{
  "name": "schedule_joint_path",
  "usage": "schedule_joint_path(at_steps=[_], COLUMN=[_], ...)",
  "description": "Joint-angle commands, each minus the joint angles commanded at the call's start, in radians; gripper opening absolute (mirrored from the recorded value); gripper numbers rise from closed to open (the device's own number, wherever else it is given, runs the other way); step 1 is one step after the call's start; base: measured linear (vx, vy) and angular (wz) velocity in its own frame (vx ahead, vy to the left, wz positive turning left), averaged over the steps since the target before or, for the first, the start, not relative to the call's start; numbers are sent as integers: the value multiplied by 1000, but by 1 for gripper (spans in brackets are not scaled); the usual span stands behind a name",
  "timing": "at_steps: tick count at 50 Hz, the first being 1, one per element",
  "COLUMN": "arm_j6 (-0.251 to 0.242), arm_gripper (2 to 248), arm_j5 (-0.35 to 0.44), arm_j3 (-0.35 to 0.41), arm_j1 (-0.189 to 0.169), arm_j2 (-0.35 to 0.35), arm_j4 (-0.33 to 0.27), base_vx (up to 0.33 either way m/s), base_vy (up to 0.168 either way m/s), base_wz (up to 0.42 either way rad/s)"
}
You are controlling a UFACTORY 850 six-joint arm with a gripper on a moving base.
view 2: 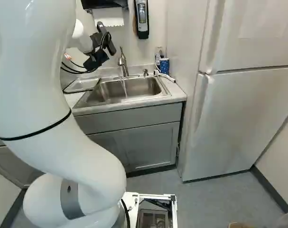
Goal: Rinse the cup and place it in the tray
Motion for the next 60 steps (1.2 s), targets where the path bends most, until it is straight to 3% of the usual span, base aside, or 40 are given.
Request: schedule_joint_path(at_steps=[60], arm_j6=[629], arm_gripper=[121], arm_j5=[0], arm_j3=[0], arm_j1=[0], arm_j2=[0], arm_j4=[0], base_vx=[0], base_vy=[0], base_wz=[0])
